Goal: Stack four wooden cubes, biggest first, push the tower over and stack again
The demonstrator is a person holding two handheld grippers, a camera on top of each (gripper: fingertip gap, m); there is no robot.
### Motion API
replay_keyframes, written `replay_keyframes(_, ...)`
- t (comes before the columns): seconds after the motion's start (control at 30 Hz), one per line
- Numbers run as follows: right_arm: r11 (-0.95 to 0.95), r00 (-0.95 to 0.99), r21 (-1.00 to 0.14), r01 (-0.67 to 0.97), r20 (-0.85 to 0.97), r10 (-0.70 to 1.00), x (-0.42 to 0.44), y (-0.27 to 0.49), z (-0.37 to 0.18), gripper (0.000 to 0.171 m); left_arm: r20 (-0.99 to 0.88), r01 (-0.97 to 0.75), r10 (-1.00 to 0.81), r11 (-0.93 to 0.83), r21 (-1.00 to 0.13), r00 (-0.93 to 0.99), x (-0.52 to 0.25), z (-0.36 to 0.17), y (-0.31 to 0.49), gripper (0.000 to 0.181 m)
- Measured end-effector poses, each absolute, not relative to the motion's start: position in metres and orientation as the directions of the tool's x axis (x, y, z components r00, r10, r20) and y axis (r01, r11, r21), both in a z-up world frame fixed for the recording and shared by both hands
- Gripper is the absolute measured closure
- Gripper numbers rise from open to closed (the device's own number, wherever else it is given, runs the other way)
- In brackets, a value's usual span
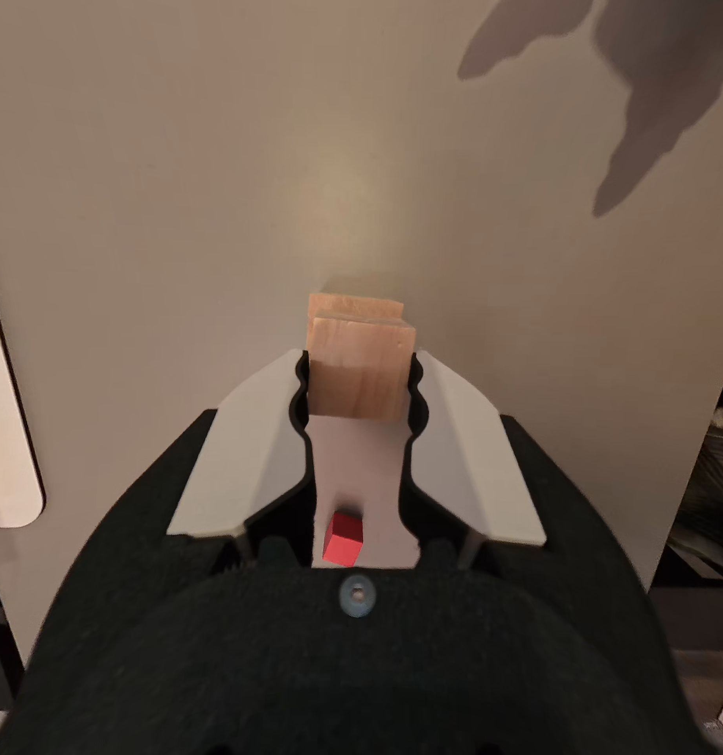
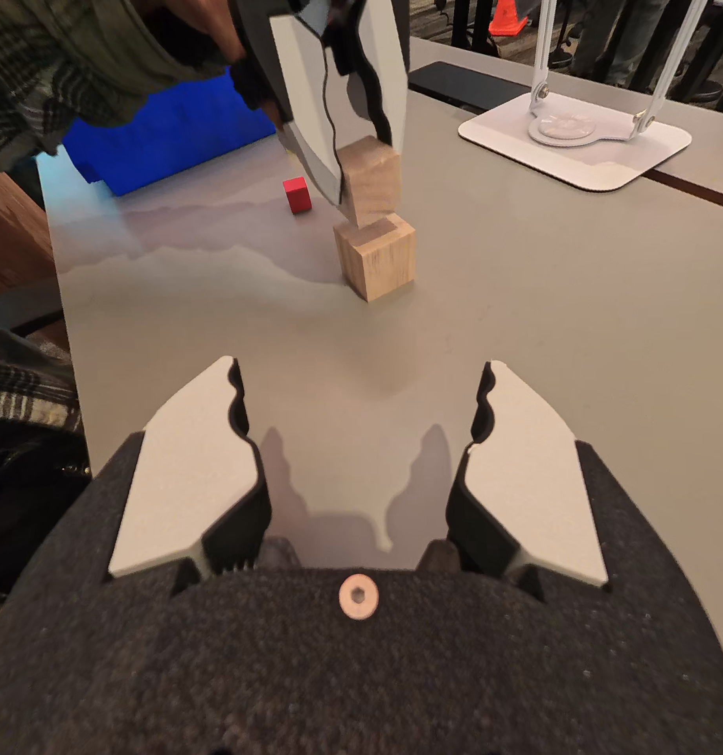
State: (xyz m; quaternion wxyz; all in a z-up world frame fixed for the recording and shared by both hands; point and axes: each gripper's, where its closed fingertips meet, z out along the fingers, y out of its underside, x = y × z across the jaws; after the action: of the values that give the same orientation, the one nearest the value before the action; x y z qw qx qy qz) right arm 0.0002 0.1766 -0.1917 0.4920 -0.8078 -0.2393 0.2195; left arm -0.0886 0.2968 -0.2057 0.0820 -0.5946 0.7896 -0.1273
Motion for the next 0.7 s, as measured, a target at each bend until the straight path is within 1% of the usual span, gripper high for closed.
replay_keyframes(0.3, -0.395, 0.787, -0.904, 0.165, -0.121, 0.606, 0.001, 0.174, -0.189, 0.064, 0.025, -0.926, -0.959, 0.264, -0.269, -0.281, -0.088, -0.214, 0.297, 0.135)
replay_keyframes(0.7, -0.400, 0.785, -0.902, 0.164, -0.126, 0.606, 0.000, 0.175, -0.189, 0.064, 0.033, -0.929, -0.964, 0.246, -0.277, -0.265, -0.088, -0.221, 0.296, 0.135)
